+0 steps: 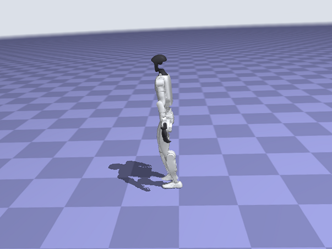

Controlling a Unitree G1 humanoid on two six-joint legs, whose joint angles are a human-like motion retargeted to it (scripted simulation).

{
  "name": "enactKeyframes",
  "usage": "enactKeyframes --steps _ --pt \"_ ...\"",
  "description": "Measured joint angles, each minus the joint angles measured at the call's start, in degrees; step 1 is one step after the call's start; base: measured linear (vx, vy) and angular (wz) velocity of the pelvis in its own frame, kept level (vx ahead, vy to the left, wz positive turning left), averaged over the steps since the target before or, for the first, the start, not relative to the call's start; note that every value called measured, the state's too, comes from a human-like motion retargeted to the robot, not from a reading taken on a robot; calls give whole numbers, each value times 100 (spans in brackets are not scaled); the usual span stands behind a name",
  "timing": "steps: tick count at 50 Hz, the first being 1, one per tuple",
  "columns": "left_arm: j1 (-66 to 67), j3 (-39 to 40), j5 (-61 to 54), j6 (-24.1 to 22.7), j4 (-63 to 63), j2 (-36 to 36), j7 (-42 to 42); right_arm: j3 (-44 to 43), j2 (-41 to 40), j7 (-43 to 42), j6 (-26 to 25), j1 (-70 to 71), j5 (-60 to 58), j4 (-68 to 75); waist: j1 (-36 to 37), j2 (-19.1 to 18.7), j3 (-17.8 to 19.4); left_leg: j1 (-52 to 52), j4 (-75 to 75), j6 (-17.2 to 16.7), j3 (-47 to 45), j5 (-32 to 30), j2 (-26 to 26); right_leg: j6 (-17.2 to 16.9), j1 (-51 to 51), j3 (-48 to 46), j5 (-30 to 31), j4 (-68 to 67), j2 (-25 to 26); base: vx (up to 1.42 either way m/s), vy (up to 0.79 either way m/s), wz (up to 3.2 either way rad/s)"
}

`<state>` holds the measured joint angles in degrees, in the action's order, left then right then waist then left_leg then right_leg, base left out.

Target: Upper body actions

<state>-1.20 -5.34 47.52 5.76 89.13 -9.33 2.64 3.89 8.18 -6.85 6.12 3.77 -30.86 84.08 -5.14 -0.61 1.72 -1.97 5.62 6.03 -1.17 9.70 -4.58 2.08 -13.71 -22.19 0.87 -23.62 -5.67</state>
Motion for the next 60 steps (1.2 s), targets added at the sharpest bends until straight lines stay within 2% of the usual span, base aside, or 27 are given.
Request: enactKeyframes --steps 4,7,12,19,23,25,28,31,36,38,40,42,45,47,50,53,60 --pt "-107 -30 22 17 46 -54 42 -15 34 -33 37 -67 -25 161 -85 -82 -2 8 -7 -12 35 30 94 174 -426 -6 388 -735 -85 7 7 9" --pt "-121 -21 -18 6 65 -87 34 -61 70 -127 34 -179 -115 339 -202 -126 -15 25 -4 -40 96 45 141 219 -589 -148 241 -881 -166 12 4 29" --pt "-84 2 -110 2 119 -132 8 -176 142 -221 6 -370 -85 787 -419 -43 -25 133 -36 -62 227 87 31 -73 -790 318 231 -89 -65 17 0 36" --pt "-24 -28 -21 -2 208 -213 -112 -318 233 -113 -137 -516 54 1265 -724 154 55 441 -83 -106 391 208 -216 -348 -874 419 722 1516 -262 24 -5 33" --pt "0 -64 93 27 240 -264 -149 -327 248 -99 -127 -581 73 1290 -721 172 71 567 -73 -230 319 258 -198 -574 -957 285 507 2023 -302 26 -9 0" --pt "15 -102 137 37 249 -283 -180 -317 247 -113 -95 -609 57 1264 -712 135 69 616 -51 -309 267 277 -126 -510 -923 173 458 2146 -299 36 -16 1" --pt "12 -162 226 62 249 -292 -262 -305 243 -169 -6 -633 19 1219 -697 74 2 651 35 -429 256 314 -40 -208 -832 307 517 2101 -172 37 -16 18" --pt "32 -160 326 102 216 -259 -296 -303 219 -221 34 -632 -35 1192 -718 63 -80 703 215 -589 333 302 -1 -96 -682 237 843 2149 -153 40 -16 35" --pt "111 -54 305 108 143 -161 -270 -122 108 -469 155 -547 -131 902 -618 38 -193 684 748 -1048 383 -250 190 337 -424 237 718 2079 14 49 -27 9" --pt "149 -43 219 87 129 -120 -236 -5 49 -637 208 -511 -226 581 -984 0 -157 567 1227 -1241 787 -681 283 343 -160 -145 673 2144 -136 34 -18 98" --pt "139 30 146 68 127 -112 -188 209 0 -884 287 -432 -383 99 -492 213 -286 469 1537 -1315 198 -1192 169 490 -125 397 417 2071 4 40 -31 -92" --pt "137 -14 148 71 110 -112 -118 341 -72 -1107 397 -412 -517 -558 -708 331 -301 159 2297 -1360 388 -1664 66 642 36 160 320 2110 -77 40 -32 26" --pt "146 -24 197 108 78 -95 -30 642 -116 -1310 522 -315 -653 -1526 -748 505 -348 -320 3278 -1398 371 -2234 -44 684 219 135 153 2122 -183 31 -28 25" --pt "124 -7 209 136 64 -68 -2 940 -85 -1409 663 -66 -673 -2505 -732 603 -338 -708 3872 -1380 376 -2114 -178 700 329 156 45 2108 -209 20 -17 -1" --pt "167 49 196 96 47 -37 37 1228 -2 -1415 803 278 -639 -3816 -663 650 -313 -1020 3922 -1328 126 -1554 -195 676 437 226 -56 2078 -153 26 -21 -27" --pt "295 93 228 94 39 -41 169 1422 22 -1559 822 691 -396 -5004 -549 649 -286 -1172 3282 -1357 368 -1149 -515 633 554 315 -156 2063 -32 19 -17 -38" --pt "508 449 64 162 204 -1 245 1471 234 -2138 527 1806 -4 -7001 -332 366 -49 -1373 1355 -915 606 -874 -546 630 942 383 -385 2127 540 27 -12 -30"
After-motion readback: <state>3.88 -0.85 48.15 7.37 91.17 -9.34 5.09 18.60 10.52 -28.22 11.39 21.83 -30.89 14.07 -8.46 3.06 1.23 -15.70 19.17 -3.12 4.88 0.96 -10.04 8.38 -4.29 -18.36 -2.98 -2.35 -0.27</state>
